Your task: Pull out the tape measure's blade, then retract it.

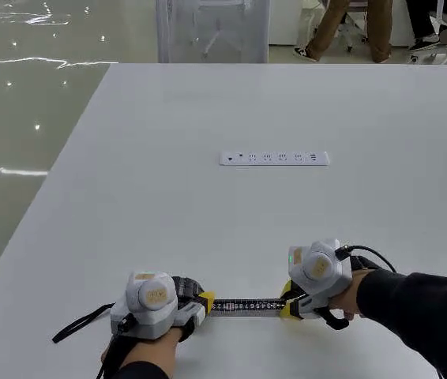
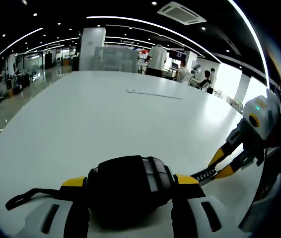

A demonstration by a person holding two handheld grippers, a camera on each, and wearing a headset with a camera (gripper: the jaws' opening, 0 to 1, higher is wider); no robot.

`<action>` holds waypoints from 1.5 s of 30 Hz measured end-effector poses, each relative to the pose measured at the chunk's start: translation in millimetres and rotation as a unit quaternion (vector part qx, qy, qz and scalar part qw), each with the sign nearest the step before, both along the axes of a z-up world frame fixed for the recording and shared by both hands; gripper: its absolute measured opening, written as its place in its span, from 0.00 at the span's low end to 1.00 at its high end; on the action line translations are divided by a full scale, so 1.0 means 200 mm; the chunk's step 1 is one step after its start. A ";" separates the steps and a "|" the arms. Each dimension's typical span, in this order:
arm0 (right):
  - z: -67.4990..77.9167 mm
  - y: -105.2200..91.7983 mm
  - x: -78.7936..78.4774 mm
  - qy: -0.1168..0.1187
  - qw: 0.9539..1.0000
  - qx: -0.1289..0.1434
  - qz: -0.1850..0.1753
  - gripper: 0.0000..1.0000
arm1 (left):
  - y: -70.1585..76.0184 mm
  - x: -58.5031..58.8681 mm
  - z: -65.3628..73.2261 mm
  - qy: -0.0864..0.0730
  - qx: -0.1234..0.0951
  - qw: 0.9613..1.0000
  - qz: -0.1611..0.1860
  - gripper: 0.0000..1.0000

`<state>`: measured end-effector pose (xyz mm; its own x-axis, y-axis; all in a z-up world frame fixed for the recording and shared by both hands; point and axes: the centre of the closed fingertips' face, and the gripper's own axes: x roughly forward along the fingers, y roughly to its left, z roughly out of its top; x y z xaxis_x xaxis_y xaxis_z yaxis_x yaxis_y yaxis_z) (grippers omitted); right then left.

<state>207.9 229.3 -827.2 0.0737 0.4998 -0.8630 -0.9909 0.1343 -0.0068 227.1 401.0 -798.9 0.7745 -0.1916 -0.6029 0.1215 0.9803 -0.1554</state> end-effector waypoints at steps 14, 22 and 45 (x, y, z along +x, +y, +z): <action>0.01 0.05 0.02 -0.004 1.000 0.010 -0.005 0.13 | 0.00 0.00 0.00 0.001 -0.007 1.000 -0.001 0.63; 0.00 0.09 0.00 -0.002 1.000 0.015 -0.002 0.13 | 0.00 -0.01 0.00 0.005 -0.012 1.000 -0.005 0.63; 0.00 0.20 -0.02 -0.002 1.000 0.023 0.000 0.13 | 0.00 -0.01 0.00 0.008 -0.016 1.000 -0.011 0.63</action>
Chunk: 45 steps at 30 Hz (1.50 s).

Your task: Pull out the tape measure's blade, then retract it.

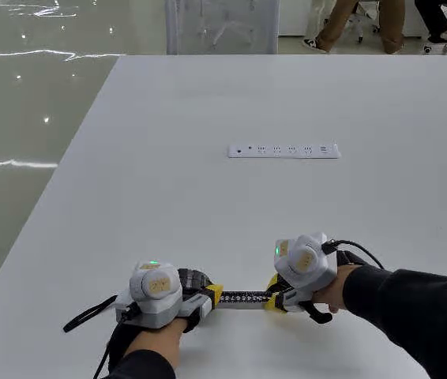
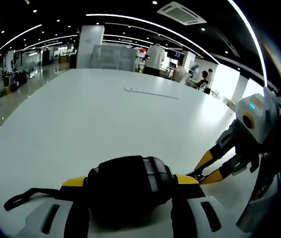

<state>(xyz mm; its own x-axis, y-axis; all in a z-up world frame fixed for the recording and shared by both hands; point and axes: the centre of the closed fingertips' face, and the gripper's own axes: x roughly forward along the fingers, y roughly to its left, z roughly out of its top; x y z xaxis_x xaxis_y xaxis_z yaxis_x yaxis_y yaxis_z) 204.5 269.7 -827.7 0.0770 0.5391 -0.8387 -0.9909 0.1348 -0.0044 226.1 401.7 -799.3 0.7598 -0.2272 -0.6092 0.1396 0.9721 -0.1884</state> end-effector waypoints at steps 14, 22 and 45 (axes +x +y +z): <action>0.00 0.09 0.00 0.007 1.000 0.013 -0.002 0.13 | 0.00 0.00 0.00 0.001 -0.001 1.000 -0.001 0.63; 0.01 0.14 0.00 0.011 1.000 0.024 -0.007 0.13 | 0.00 0.00 0.00 0.004 -0.003 1.000 -0.001 0.63; 0.00 0.30 -0.01 0.013 0.999 0.038 -0.003 0.12 | 0.00 0.00 0.00 0.005 -0.014 1.000 0.001 0.63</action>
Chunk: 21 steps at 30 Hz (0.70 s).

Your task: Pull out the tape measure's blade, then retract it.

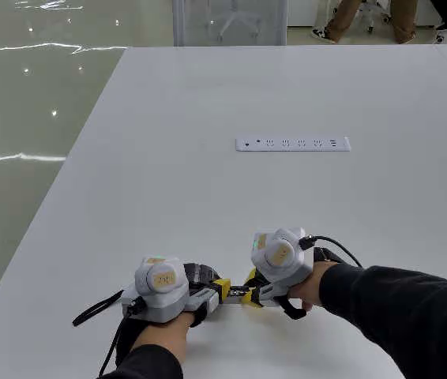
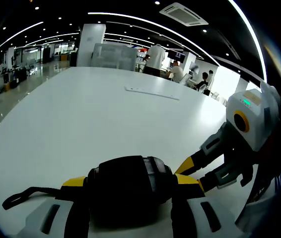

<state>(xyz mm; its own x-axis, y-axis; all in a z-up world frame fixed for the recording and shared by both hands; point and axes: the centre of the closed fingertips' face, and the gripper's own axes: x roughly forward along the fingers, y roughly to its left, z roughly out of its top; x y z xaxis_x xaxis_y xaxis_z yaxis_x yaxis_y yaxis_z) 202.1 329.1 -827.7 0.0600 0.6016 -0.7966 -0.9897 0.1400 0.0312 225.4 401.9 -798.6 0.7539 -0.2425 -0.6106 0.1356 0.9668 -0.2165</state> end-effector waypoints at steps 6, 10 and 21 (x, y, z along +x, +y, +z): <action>0.00 0.05 0.01 -0.008 1.000 0.004 0.004 0.12 | 0.00 0.00 0.00 0.002 -0.002 1.000 -0.001 0.62; 0.00 0.06 0.01 -0.002 1.000 0.008 0.002 0.12 | 0.00 0.00 0.00 0.002 -0.003 1.000 -0.002 0.62; 0.00 0.10 0.01 0.006 1.000 0.016 0.003 0.12 | 0.00 -0.01 0.00 0.003 -0.007 1.000 -0.003 0.62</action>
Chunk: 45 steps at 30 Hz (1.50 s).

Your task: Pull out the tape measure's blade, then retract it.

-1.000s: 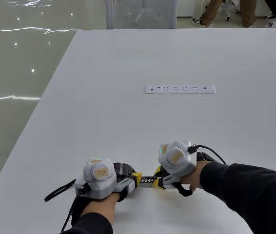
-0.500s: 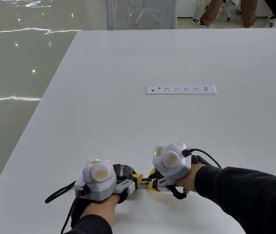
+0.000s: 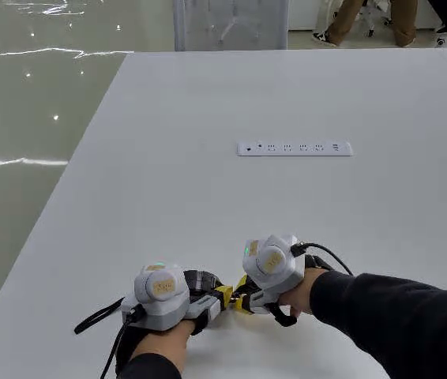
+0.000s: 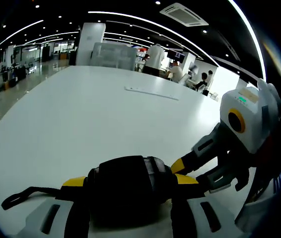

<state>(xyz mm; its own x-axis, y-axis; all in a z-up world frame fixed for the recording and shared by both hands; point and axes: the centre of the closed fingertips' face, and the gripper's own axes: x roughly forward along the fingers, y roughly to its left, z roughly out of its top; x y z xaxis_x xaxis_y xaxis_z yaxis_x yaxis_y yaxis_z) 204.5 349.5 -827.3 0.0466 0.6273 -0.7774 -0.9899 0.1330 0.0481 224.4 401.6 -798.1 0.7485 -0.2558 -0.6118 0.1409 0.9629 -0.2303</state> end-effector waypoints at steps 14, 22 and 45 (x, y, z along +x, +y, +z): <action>0.00 0.04 0.01 0.000 1.000 0.006 0.006 0.12 | 0.00 0.00 0.00 0.001 -0.004 1.000 -0.001 0.62; 0.00 0.04 0.00 -0.002 1.000 0.006 -0.004 0.13 | 0.00 0.00 0.00 0.003 -0.007 1.000 -0.007 0.63; 0.30 -0.29 0.03 -0.064 0.989 0.067 -0.111 0.46 | -0.09 -0.10 0.35 -0.075 -0.051 0.962 -0.258 1.00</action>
<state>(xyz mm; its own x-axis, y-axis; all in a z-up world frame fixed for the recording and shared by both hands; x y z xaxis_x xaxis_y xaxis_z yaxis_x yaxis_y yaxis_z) 211.0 292.0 -766.6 0.2876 0.6872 -0.6672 -0.9361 0.3491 -0.0439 205.0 383.5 -727.9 0.5839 -0.6703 -0.4580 0.6329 0.7292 -0.2602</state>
